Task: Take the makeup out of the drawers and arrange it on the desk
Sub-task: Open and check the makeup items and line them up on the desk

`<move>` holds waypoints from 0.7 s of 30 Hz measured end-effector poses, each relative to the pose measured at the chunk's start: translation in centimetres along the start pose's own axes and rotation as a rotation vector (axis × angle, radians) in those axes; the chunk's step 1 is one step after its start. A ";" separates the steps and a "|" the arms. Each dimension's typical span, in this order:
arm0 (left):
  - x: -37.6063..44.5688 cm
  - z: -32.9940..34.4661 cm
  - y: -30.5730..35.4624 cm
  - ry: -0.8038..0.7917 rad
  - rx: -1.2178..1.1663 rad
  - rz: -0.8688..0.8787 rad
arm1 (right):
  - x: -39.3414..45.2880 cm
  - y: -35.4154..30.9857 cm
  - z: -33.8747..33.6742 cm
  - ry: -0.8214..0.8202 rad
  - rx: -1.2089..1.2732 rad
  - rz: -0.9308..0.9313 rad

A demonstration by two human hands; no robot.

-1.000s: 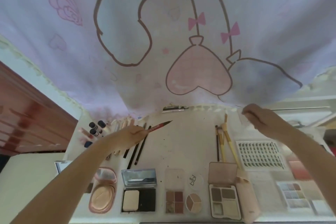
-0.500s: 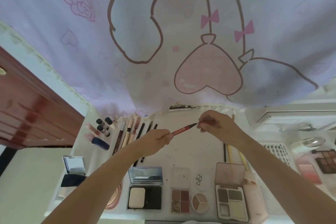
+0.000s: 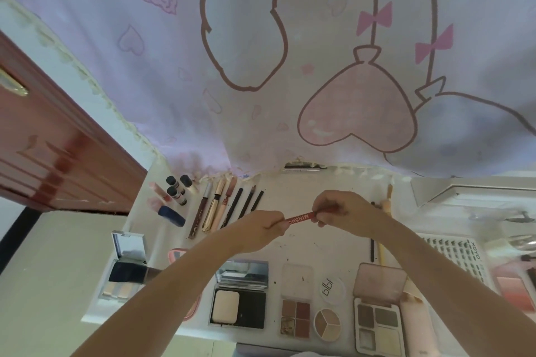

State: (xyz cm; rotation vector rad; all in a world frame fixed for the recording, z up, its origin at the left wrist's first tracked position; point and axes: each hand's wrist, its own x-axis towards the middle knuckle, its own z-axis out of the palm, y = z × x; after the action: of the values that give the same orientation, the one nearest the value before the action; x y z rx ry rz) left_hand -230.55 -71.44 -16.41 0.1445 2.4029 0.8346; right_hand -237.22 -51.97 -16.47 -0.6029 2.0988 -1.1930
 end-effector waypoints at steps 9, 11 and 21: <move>1.2 2.2 -3.2 0.132 0.070 -0.126 | 4.4 2.1 1.5 -0.026 -0.112 0.059; 1.8 2.2 -4.2 0.204 0.083 -0.174 | 5.6 2.6 1.5 0.075 -0.100 0.090; 3.7 3.4 -7.2 0.307 0.164 -0.353 | 11.7 5.5 0.6 0.213 -0.777 0.206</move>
State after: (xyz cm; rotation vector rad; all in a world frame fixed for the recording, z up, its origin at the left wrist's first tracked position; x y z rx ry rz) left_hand -231.10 -74.34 -24.71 -0.3610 2.6698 0.5246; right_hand -245.25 -57.33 -25.03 -0.5803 2.7229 -0.2998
